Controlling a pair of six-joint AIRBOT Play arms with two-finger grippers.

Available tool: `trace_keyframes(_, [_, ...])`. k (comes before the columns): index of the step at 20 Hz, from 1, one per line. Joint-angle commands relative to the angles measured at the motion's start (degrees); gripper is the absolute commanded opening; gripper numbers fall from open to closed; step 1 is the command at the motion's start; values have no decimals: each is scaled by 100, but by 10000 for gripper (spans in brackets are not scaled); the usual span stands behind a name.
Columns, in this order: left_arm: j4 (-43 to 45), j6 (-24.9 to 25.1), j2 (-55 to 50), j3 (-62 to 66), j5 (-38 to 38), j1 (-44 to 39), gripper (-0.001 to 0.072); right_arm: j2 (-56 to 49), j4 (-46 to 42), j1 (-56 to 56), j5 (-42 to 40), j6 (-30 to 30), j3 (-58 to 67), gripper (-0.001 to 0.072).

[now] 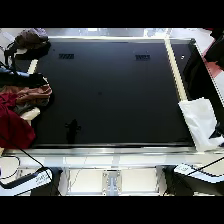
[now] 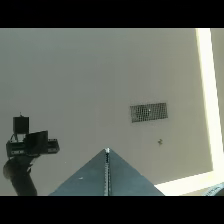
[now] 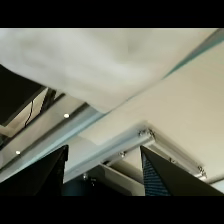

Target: Fold the shirts.

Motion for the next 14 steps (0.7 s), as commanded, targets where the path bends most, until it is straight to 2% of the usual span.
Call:
trace_keyframes(1, [-4, -9, -2, -7, 7, 4, 14, 223, 9, -227, 903, 179, 328, 515])
trace_keyframes(2, [-20, -9, -2, -7, 4, 4, 14, 393, 566, -221, 708, 334, 616, 515])
trace_keyframes(4, [-22, -9, -11, -7, 4, 2, 14, 828, 2428, -81, -33, 214, 994, 514])
trace_keyframes(6, [-20, -9, -39, -7, 7, 2, 14, 1305, 4017, 378, -916, -356, 1040, 514])
trace_keyframes(7, [-22, -9, -63, -7, 4, 2, 14, 1471, 4419, 737, -1244, -680, 1040, 514])
trace_keyframes(10, [-22, -9, -138, -7, 0, 2, 15, 1674, 4677, 2173, -1727, -1596, 1040, 513])
trace_keyframes(14, [-20, -48, -212, -7, 2, 4, 15, 1480, 4210, 3930, -2192, -1635, 1023, 513])
